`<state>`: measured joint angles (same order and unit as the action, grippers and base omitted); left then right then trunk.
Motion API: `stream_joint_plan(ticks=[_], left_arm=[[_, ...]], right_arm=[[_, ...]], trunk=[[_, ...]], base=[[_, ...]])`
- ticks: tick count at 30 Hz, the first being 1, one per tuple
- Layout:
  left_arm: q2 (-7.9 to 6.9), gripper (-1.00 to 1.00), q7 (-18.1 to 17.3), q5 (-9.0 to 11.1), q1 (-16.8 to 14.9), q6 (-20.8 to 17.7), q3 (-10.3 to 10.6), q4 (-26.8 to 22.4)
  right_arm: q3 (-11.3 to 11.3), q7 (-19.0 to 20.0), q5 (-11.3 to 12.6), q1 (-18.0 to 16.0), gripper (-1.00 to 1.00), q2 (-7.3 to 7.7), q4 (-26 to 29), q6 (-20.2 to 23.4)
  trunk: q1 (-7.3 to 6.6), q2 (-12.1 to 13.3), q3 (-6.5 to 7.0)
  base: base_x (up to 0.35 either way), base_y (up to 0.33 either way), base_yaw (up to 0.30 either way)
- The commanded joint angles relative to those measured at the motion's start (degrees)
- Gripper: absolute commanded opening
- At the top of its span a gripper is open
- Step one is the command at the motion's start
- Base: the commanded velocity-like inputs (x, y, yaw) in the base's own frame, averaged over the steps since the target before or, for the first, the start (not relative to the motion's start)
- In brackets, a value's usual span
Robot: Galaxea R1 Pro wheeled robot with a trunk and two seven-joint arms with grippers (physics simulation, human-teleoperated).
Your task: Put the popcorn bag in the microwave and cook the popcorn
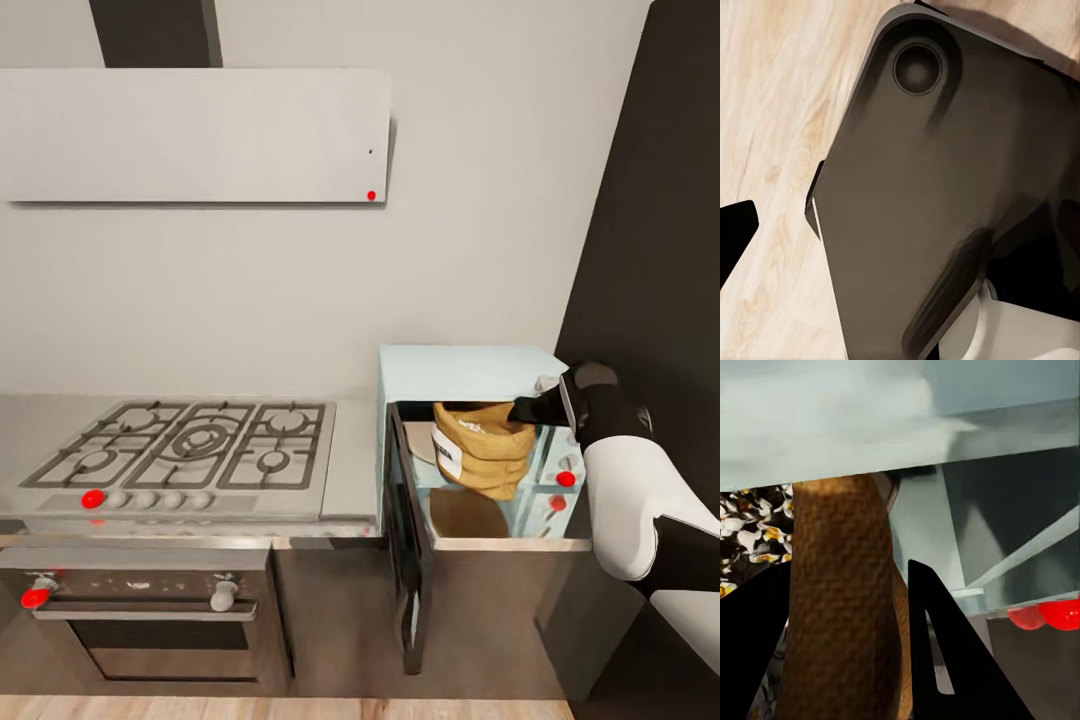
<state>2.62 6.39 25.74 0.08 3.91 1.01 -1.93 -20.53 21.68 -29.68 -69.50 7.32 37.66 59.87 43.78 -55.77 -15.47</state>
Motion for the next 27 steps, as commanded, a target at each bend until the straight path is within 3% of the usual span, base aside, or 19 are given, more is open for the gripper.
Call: stream_joint_plan(ticks=[1,15,18,27], left_arm=[[0.02,1.0,0.2,0.3,0.0,0.1,0.1,-0.1],[0.02,1.0,0.2,0.3,0.0,0.1,0.0,-0.1],[0.02,1.0,0.0,0.2,0.0,0.1,0.0,-0.1],[0.02,1.0,0.0,0.2,0.0,0.1,0.0,-0.1]], right_arm=[[-0.2,0.6,-0.5,0.0,-1.0,-0.03,0.0,0.1],[-0.2,0.7,-0.6,1.3,-1.0,0.06,0.1,0.1],[-0.1,0.5,-0.6,2.1,-1.0,-0.79,0.8,-0.5],[-0.1,0.8,0.4,3.6,-1.0,-0.99,2.8,-1.8]], trunk=[[0.02,0.0,-0.07],[0.02,0.0,-0.07],[0.02,0.0,-0.05],[0.02,0.0,-0.05]], base=[[0.144,0.0,0.0],[0.083,0.0,0.0],[0.0,0.0,0.0],[0.0,0.0,0.0]])
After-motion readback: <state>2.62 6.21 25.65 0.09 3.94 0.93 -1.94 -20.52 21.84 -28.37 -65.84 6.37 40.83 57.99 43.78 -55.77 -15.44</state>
